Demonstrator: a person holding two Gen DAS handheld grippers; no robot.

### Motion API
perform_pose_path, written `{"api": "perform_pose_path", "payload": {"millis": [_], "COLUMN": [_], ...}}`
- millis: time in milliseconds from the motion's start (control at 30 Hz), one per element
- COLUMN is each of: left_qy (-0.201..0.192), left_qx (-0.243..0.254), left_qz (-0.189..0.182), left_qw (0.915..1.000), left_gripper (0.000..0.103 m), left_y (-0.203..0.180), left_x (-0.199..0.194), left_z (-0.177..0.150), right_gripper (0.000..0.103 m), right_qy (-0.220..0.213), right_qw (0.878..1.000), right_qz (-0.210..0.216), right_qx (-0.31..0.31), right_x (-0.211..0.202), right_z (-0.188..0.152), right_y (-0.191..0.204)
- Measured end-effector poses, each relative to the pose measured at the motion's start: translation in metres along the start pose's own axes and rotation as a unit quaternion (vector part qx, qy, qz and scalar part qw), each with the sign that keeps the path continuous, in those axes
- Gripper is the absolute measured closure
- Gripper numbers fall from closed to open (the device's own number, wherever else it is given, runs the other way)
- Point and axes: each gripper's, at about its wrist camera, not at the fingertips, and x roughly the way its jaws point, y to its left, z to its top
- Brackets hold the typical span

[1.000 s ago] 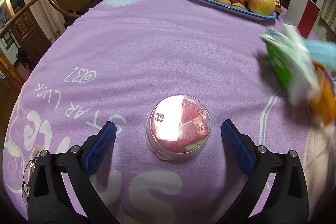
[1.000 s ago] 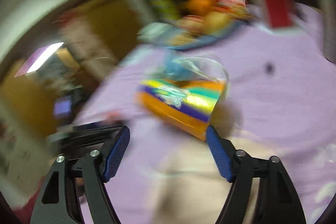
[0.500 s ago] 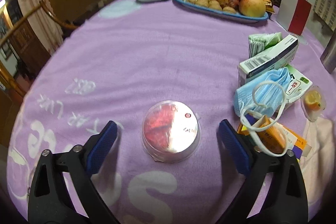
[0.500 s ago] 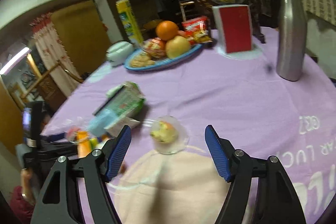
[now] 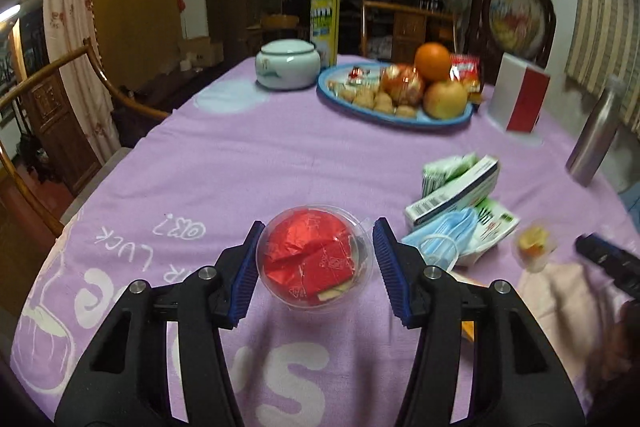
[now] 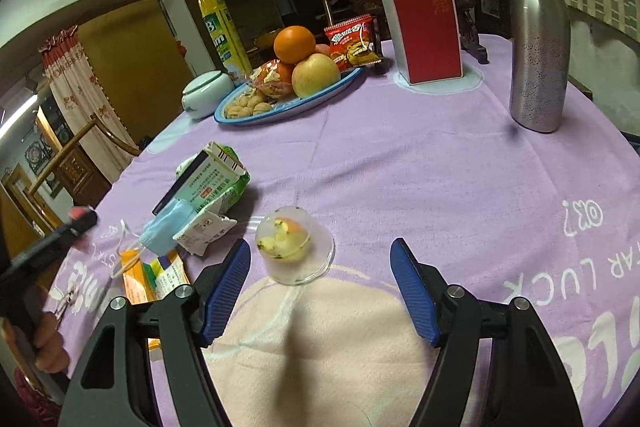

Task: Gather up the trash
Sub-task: 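Grasp the clear cup with yellow fruit with the right tool while the left tool holds the container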

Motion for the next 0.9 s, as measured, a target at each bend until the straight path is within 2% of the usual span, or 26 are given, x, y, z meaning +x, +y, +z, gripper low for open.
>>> {"api": "perform_pose_path", "payload": {"millis": [167,533,700,767,800,867,900], "left_qy": [0.002,0.015,0.021,0.024,0.025,0.028,0.030], "left_qx": [-0.007,0.016,0.020,0.023,0.024,0.026,0.027], "left_qz": [-0.009,-0.019,-0.023,-0.022,-0.021,-0.021,-0.020], "left_qw": [0.9999,0.9996,0.9993,0.9992,0.9992,0.9990,0.9990], "left_gripper": [0.048,0.048,0.048,0.048,0.048,0.048,0.048], "left_y": [0.001,-0.011,-0.014,-0.015,-0.015,-0.016,-0.016], "left_x": [-0.002,-0.001,0.001,0.003,0.004,0.006,0.007], "left_z": [0.001,-0.004,-0.004,-0.005,-0.005,-0.005,-0.005], "right_gripper": [0.031,0.031,0.031,0.036,0.048,0.049,0.049], "right_qy": [0.008,0.028,0.057,0.070,0.076,0.066,0.041], "right_qw": [1.000,0.997,0.995,0.994,0.994,0.994,0.995], "right_qz": [-0.013,-0.039,-0.060,-0.062,-0.063,-0.066,-0.071], "right_qx": [-0.021,-0.053,-0.056,-0.052,-0.052,-0.054,-0.060], "right_x": [0.009,0.036,0.054,0.061,0.064,0.060,0.048], "right_z": [-0.003,0.003,0.006,0.008,0.008,0.008,0.009], "right_y": [0.010,0.041,0.044,0.043,0.042,0.042,0.044]}}
